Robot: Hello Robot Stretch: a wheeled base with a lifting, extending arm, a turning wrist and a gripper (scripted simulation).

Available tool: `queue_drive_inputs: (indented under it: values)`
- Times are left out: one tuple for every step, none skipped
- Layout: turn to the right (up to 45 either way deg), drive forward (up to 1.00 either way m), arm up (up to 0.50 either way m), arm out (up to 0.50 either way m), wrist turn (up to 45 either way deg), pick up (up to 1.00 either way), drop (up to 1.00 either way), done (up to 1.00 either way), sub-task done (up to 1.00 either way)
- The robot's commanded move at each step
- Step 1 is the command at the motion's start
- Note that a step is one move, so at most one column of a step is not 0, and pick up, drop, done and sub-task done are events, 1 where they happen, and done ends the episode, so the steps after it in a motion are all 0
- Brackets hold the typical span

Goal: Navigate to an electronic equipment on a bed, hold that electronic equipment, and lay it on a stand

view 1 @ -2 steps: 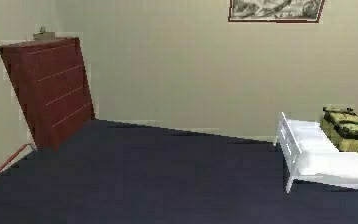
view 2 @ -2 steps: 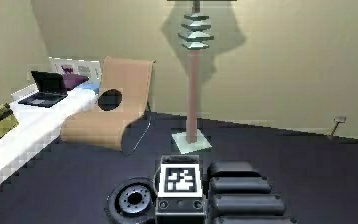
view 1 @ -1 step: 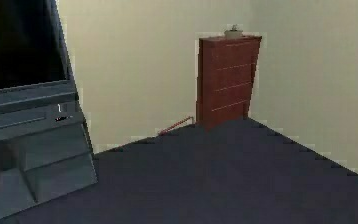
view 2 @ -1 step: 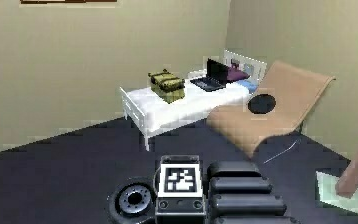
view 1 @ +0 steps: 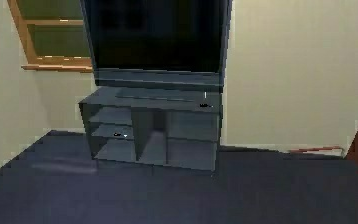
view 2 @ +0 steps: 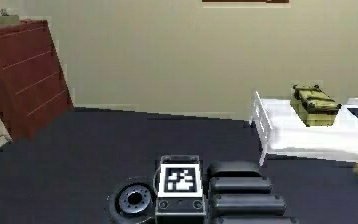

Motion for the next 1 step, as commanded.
queue_drive_inputs:
  values:
    - [0.0,0.85,0.00,0.00,0.0,0.00,0.00,0.00,0.00]
